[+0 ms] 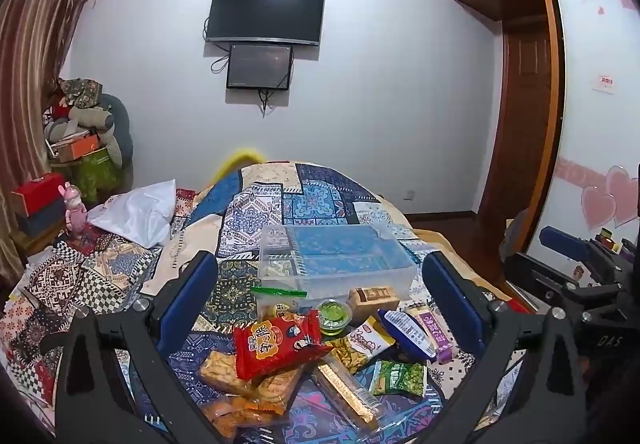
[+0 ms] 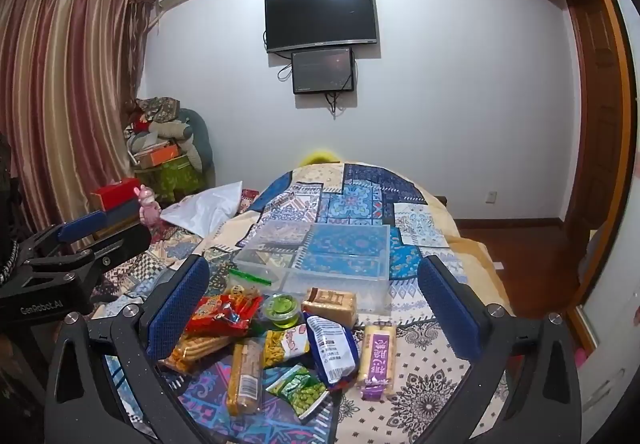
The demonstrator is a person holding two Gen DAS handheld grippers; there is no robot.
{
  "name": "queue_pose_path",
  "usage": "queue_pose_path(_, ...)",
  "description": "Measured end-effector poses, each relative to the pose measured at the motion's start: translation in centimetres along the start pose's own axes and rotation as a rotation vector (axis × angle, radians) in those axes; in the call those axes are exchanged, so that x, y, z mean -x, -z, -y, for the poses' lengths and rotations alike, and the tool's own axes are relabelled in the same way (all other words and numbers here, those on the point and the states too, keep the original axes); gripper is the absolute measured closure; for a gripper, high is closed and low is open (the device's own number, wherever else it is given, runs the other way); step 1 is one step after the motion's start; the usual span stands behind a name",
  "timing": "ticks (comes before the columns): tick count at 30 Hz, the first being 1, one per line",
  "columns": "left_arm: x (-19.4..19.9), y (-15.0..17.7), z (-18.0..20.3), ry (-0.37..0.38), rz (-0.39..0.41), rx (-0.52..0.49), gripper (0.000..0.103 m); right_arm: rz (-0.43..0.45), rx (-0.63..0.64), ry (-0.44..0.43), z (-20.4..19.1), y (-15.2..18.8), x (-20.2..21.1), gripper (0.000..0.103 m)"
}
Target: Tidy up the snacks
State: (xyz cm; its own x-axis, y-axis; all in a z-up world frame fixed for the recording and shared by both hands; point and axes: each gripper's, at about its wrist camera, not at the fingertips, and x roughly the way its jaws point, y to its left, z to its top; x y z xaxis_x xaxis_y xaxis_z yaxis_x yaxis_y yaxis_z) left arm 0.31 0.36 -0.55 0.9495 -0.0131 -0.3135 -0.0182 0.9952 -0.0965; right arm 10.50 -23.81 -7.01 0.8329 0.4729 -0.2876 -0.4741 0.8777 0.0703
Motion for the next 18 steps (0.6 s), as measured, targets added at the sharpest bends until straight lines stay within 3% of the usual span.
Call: queue_pose_path(18, -0.35, 0.66, 0.2, 0.003, -0.01, -0.003, 0.0, 0.001, -0.011, 0.002, 0.2, 0.07, -0.24, 0.0)
